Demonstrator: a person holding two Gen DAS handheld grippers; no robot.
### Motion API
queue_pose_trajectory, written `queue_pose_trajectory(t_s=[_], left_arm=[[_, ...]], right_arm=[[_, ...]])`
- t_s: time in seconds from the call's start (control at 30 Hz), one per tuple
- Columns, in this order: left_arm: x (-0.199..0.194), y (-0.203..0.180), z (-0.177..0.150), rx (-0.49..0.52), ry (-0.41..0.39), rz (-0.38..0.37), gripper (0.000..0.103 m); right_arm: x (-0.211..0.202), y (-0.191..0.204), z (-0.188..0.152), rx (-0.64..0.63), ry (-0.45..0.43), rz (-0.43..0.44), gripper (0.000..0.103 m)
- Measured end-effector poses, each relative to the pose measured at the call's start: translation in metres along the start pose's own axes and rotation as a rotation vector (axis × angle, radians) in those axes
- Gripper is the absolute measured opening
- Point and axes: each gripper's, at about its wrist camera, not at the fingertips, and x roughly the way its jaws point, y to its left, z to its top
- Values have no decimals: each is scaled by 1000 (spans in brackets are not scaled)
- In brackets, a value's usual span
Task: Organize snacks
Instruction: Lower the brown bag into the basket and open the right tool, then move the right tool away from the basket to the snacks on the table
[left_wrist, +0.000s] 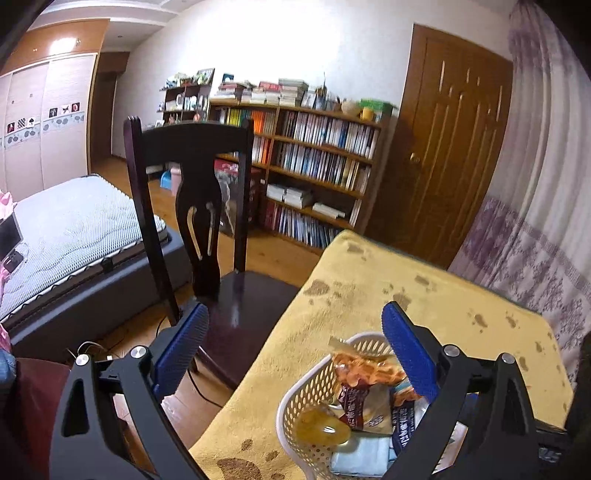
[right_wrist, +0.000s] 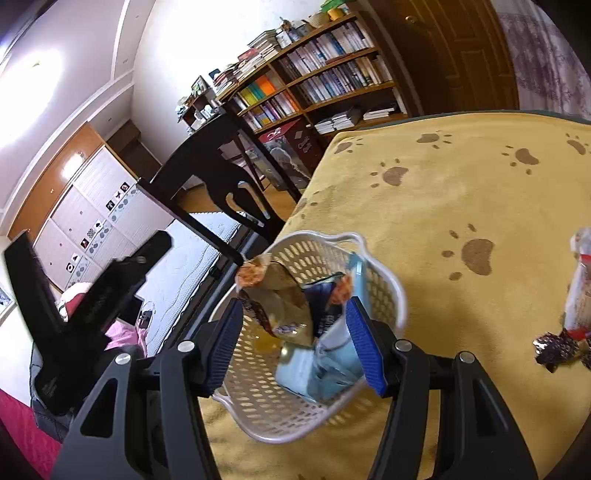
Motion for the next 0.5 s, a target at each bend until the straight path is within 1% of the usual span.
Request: queue_pose_trajectory(t_s=[0.23,0.33,0.43,0.5], left_arm=[[26,-11,-11,53,52,33,96],[40,-15,-18,88,85,68,96],[55,-18,-26,115,139,117,96],[57,-16,-27,111,147,124,96]], right_arm=[[-8,-23,-9,44,-9,-7,59],[-15,-31,-12,58,-19,-5,59],[-23,-42,-15,71,-36,-11,59],[-28,-47,-17,76,-44,-15,59]])
